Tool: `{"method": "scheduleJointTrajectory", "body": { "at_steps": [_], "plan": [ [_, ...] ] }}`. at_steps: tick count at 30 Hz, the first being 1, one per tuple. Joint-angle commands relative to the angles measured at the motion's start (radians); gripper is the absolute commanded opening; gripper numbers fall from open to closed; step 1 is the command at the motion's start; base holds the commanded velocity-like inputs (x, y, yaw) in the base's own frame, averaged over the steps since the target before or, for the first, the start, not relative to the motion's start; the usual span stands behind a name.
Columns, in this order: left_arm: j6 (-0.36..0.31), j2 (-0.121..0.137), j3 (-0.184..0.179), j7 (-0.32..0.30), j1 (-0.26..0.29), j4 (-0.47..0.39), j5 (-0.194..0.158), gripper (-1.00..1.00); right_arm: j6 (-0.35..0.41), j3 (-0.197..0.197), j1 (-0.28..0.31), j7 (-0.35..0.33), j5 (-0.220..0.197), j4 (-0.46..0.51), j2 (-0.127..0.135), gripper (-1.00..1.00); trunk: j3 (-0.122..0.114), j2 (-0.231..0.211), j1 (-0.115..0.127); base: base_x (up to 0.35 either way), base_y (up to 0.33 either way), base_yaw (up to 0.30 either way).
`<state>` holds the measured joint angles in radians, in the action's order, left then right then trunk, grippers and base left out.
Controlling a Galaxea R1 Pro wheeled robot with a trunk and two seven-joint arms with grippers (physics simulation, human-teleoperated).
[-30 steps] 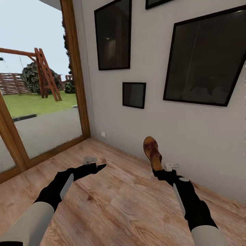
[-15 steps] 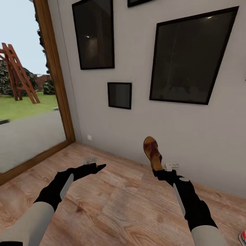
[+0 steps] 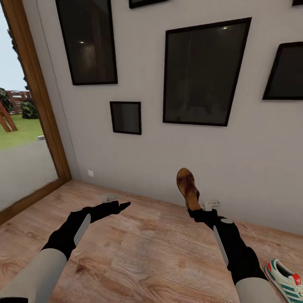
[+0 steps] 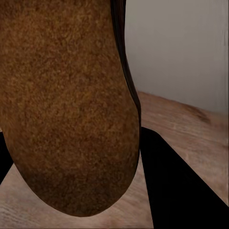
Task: Pick up the two gym shoes and the two sandals from the corridor floor and place them onto the hallstand (shoe rack) in the corridor, making sure they are on the rack and not on the floor. Arrange them so the two gym shoes are next to each other and the two sandals are next to each other.
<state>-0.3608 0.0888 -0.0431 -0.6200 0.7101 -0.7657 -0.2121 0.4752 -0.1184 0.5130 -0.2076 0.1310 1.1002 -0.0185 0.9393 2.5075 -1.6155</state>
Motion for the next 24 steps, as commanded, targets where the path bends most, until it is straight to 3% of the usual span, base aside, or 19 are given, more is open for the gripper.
{"method": "scheduleJointTrajectory", "body": {
  "at_steps": [1, 24],
  "plan": [
    [-0.009, 0.001, -0.003, 0.002, 0.000, -0.001, -0.011, 1.00, 0.005, -0.003, 0.001, -0.007, 0.007, 0.001, -0.001, -1.00, 0.001, 0.000, 0.000, 0.000, 0.000, -0.300],
    [-0.009, 0.001, -0.003, 0.000, 0.000, -0.001, -0.012, 1.00, 0.005, -0.004, 0.001, -0.008, 0.007, 0.001, -0.001, -1.00, 0.001, 0.000, 0.000, 0.000, 0.000, -0.300]
  ]
}}
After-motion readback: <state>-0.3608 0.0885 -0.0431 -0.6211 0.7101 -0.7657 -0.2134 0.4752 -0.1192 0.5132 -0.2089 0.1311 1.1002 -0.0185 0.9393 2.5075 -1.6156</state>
